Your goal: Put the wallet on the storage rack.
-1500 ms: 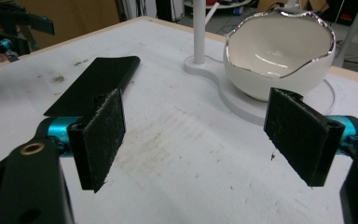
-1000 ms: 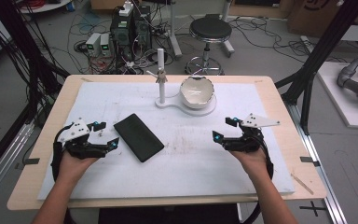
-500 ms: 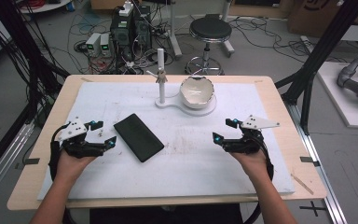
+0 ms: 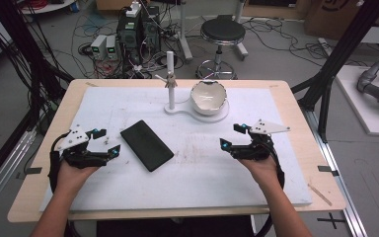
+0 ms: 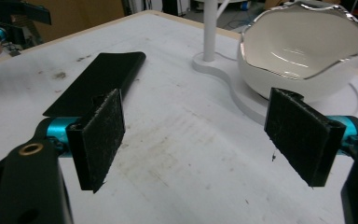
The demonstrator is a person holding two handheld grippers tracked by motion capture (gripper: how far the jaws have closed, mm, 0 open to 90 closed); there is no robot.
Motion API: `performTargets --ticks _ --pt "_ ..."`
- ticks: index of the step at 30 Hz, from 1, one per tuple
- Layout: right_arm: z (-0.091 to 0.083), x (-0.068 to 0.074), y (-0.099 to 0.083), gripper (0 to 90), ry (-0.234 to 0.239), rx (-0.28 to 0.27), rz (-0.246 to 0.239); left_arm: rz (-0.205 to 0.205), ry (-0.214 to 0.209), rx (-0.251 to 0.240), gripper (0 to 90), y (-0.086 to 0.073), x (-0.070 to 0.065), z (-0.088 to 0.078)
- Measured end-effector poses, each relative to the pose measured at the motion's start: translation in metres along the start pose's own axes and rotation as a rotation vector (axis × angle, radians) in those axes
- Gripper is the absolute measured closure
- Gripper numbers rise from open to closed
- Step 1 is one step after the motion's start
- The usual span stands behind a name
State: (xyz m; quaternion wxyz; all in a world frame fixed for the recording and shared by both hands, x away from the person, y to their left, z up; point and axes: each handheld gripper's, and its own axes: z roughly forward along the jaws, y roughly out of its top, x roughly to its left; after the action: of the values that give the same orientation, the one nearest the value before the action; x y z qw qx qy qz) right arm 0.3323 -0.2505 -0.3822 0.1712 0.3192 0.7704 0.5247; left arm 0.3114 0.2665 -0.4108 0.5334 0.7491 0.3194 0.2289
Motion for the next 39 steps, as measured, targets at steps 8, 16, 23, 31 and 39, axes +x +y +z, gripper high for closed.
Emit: performTargets --ticks 8,16,23,31,39 --pt "0.04 0.018 0.011 20.6 0.076 0.045 -0.01 -0.003 0.015 -0.004 18.0 -0.001 0.001 -0.007" --pt "0.108 0.042 0.027 20.5 0.162 0.134 -0.003 -0.008 0.024 -0.004 18.0 -0.003 0.002 -0.011" --pt "0.144 0.047 0.026 20.6 0.188 0.208 0.03 -0.013 0.026 0.0 18.0 -0.005 0.004 -0.012" --pt "0.183 0.063 0.009 23.3 0.24 0.385 0.053 -0.012 0.028 0.002 18.0 -0.005 0.004 -0.012" --pt "0.187 0.068 0.003 37.7 0.282 0.44 0.078 -0.008 0.024 0.008 18.0 -0.005 0.003 -0.011"
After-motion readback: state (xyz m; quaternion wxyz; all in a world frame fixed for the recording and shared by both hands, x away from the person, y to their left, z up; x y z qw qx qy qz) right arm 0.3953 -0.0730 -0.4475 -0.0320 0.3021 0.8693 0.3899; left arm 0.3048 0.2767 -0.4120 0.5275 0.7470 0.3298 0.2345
